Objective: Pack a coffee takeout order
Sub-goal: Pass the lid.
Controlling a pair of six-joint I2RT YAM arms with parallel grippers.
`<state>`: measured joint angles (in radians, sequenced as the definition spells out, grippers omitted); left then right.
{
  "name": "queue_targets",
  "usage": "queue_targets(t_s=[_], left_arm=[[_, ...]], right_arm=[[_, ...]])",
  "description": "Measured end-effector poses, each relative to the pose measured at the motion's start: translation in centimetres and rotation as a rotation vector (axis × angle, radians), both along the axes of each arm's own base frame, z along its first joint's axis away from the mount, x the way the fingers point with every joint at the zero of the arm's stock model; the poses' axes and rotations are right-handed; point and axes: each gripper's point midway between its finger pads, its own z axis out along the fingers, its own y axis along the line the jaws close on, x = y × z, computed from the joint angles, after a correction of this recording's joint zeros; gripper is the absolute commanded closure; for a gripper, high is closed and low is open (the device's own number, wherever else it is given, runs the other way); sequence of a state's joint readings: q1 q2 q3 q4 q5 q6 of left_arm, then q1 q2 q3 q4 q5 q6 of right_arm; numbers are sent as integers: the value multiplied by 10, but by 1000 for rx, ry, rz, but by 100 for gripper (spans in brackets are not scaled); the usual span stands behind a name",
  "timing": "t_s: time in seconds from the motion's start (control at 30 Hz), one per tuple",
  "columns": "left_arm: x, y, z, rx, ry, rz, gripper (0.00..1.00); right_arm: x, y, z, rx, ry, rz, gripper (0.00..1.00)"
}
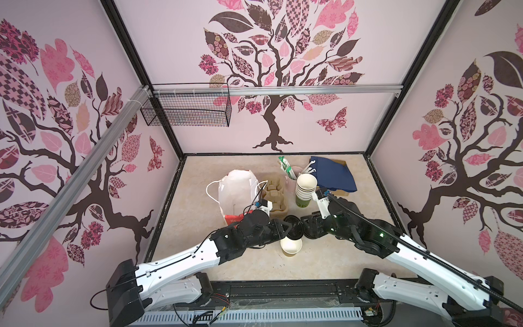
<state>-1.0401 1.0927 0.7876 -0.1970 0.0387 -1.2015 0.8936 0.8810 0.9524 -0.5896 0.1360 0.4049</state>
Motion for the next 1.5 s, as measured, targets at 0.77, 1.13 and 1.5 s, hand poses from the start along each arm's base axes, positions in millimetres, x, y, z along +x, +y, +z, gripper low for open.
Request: queue_targets(t_s=[0.77, 1.13, 1.5], left_arm=[[-4, 19, -12, 10, 259, 179, 68], [-5, 18, -14, 11, 273, 184, 66], [-4, 15, -8, -52, 327, 223, 70]], right_arm=[[-81, 43, -33, -248, -684, 548, 37], [-57, 52, -66, -484, -863, 528, 43], [-47, 55, -61, -501, -1003, 449, 49]])
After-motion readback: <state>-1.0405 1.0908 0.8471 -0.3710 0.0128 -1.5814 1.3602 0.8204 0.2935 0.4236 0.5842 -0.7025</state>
